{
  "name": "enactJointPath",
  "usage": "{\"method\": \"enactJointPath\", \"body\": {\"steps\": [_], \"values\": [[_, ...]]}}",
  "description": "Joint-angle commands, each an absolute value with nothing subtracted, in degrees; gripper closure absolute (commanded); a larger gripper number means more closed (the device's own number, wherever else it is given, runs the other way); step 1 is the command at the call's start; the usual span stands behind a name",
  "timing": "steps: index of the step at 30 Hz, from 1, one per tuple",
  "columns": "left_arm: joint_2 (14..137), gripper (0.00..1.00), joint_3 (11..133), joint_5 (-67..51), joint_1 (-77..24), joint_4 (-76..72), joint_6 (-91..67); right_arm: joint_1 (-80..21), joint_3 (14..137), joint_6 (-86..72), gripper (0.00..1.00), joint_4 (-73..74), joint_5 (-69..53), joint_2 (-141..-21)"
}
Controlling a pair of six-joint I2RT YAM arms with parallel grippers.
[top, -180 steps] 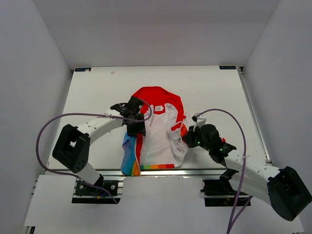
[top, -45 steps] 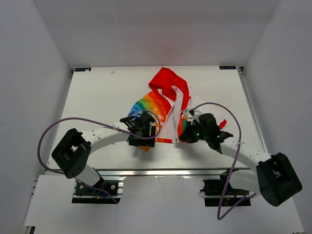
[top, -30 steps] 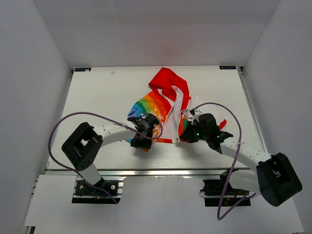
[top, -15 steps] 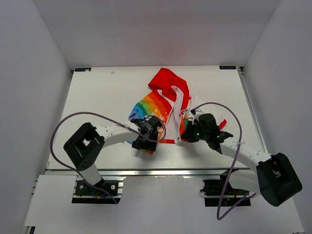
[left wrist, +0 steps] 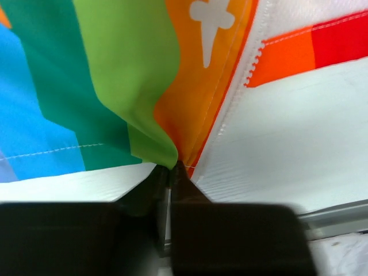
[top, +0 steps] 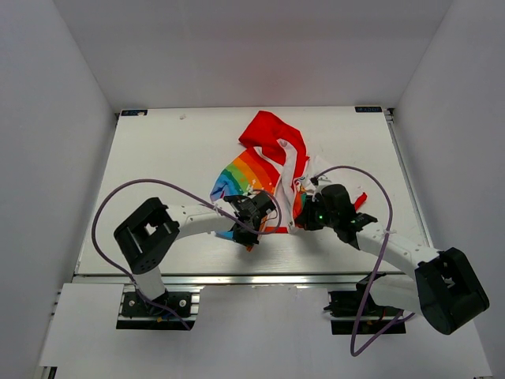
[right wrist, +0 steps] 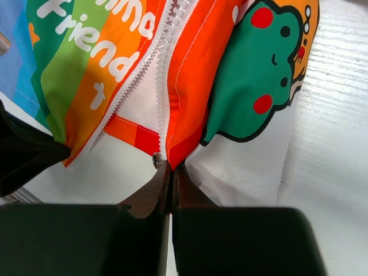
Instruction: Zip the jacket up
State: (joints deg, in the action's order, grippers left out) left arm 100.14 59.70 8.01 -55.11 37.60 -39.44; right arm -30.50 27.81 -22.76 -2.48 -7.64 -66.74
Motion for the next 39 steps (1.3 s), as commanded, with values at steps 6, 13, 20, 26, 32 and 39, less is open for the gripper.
{"method": "enactJointPath", "body": {"steps": [6,13,20,26,32,39], "values": [[105.1,1.00,57.4,9.1,-56.0,38.1,-41.3,-30.8,25.9,-23.1,1.00,-2.8,-7.4,-63.2],[87.9,1.00,61.3,11.0,-56.0,33.4,-41.7,-30.8,24.8,-24.7,1.00,-8.2,-13.6,-60.1],[72.7,1.00,56.4,11.4,-56.0,16.0,-41.1,-30.8,20.6,-29.4,1.00,-23.4,-23.6,-58.4],[70.7,1.00,53.4,14.8,-56.0,8.0,-42.1,-30.8,18.4,-35.0,1.00,-38.0,-28.9,-58.2],[71.9,1.00,50.9,18.0,-56.0,4.0,-45.5,-30.8,14.9,-40.6,1.00,-45.0,-29.7,-56.3],[71.1,1.00,47.7,18.2,-56.0,-2.9,-47.3,-30.8,12.0,-41.0,1.00,-47.9,-28.6,-54.5]]}}
